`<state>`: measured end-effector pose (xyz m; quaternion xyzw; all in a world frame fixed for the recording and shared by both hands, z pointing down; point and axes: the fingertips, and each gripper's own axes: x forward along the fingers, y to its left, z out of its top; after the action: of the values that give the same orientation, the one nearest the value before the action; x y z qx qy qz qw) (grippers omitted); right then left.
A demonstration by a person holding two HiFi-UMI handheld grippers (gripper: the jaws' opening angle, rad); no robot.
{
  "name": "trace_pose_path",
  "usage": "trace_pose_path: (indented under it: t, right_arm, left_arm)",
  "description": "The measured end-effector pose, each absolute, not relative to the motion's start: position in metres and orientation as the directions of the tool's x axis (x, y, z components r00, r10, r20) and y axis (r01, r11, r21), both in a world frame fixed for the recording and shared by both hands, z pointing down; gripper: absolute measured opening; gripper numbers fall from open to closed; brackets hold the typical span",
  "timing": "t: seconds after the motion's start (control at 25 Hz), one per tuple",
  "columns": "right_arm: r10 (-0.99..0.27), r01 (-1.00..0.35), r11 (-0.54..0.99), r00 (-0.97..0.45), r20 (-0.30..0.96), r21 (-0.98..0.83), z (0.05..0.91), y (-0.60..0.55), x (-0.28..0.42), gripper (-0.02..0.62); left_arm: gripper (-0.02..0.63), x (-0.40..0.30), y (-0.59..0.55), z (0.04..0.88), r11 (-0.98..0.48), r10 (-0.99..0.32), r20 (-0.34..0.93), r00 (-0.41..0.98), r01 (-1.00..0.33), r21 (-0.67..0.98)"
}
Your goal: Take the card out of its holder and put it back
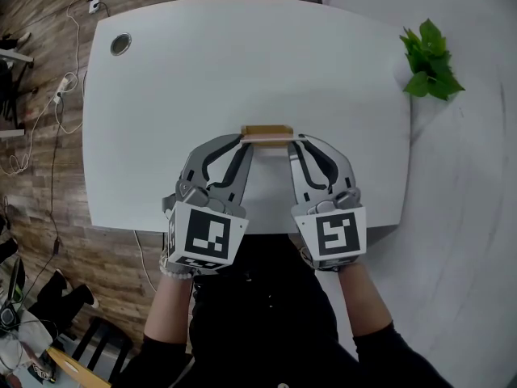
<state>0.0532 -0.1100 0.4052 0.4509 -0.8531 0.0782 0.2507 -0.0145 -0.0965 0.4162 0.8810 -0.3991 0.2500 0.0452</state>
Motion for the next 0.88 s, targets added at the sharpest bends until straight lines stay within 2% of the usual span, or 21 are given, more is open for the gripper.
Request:
trace_pose_path:
  t: [0.88]
  right_arm:
    - [-0.716, -0.814, 0.575, -0.450, 0.533, 0.086, 0.432, -0.121, 0.058, 0.071]
  left_arm:
    - [0.049, -0.009, -0.112, 0.440, -0.677, -0.669, 0.503, 0.547, -0.728, -0.109]
